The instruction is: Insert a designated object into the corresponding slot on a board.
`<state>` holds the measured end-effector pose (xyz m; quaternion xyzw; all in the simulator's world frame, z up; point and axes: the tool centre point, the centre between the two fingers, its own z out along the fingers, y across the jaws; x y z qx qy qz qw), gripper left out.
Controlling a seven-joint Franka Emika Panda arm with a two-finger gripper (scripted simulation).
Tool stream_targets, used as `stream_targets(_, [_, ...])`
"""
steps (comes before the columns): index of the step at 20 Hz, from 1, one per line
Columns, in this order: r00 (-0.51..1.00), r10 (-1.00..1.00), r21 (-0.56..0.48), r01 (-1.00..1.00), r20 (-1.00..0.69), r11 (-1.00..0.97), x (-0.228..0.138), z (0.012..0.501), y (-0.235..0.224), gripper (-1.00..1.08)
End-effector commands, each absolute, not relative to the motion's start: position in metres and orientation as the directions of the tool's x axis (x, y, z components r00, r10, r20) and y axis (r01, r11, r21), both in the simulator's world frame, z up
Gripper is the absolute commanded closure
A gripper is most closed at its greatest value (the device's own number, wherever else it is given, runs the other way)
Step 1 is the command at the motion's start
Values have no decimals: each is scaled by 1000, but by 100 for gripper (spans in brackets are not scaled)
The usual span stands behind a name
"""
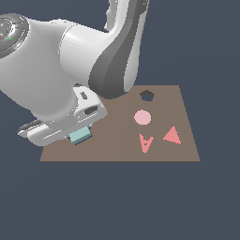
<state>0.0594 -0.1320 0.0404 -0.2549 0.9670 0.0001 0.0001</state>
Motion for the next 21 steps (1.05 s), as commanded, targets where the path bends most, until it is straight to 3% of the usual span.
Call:
stream_targets(1, [-871, -492, 0, -492, -1, 871, 60, 41, -132, 108])
stream_targets(11, [-867, -498, 0, -498, -1, 867, 60, 31, -131, 108])
stream_targets(12, [-867, -498, 0, -498, -1, 867, 60, 31, -131, -92])
stream_targets(21, [-867, -498, 0, -498, -1, 867, 60, 31, -131, -92])
